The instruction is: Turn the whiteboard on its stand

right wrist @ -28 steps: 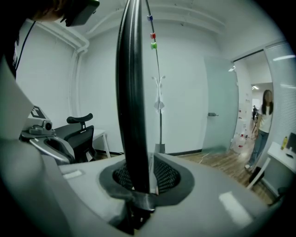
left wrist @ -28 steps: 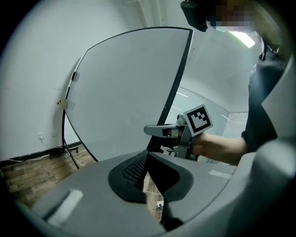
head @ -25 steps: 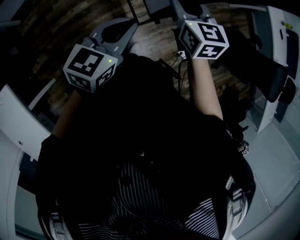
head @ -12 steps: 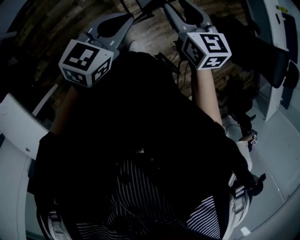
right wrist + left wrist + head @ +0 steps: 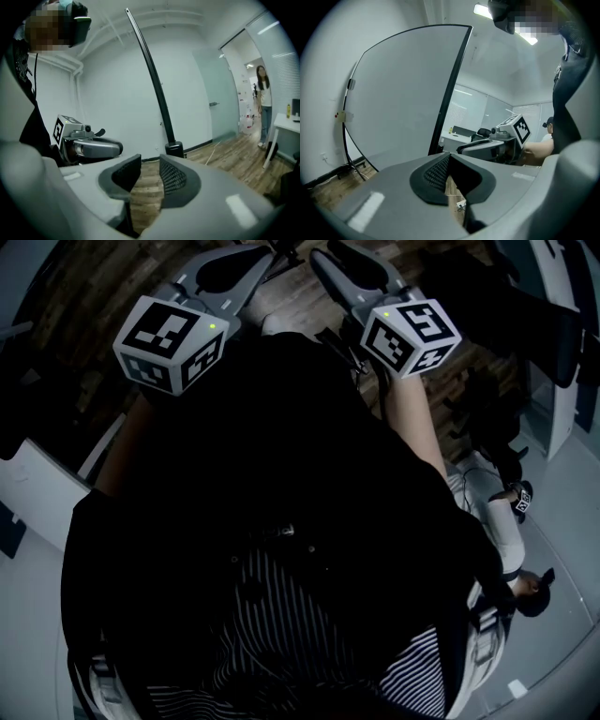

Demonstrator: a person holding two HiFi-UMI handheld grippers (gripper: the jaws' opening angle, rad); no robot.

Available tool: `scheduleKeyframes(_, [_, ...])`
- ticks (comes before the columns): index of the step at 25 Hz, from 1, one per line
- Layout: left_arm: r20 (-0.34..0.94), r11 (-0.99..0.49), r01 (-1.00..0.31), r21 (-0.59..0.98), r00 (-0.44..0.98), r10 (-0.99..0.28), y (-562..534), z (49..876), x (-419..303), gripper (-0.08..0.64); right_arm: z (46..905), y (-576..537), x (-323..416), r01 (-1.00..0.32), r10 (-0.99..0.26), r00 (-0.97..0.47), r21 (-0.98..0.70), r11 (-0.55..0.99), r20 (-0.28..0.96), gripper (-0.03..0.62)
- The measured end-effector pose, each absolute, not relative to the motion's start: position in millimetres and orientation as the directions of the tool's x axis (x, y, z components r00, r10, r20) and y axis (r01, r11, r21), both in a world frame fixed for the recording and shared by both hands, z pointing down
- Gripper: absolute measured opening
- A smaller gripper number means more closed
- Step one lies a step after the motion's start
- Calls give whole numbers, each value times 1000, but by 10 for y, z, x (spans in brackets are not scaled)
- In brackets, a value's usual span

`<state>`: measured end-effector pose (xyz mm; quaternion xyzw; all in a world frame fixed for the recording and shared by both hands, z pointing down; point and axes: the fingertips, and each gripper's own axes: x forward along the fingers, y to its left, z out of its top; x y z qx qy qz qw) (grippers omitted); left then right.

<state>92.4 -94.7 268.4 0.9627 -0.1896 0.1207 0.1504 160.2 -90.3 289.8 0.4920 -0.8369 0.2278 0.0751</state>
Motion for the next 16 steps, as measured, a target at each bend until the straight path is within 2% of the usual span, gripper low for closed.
scheduleKeyframes(9, [269, -908, -356, 219, 917, -295, -955, 2499, 1129, -3, 2892, -870, 1814, -872, -797, -480, -302, 386, 366, 127])
scheduleKeyframes(16, [269, -906, -358, 225, 917, -295, -811, 2552, 845, -3, 2917, -725, 1622, -876, -803, -469, -309, 369, 369, 127])
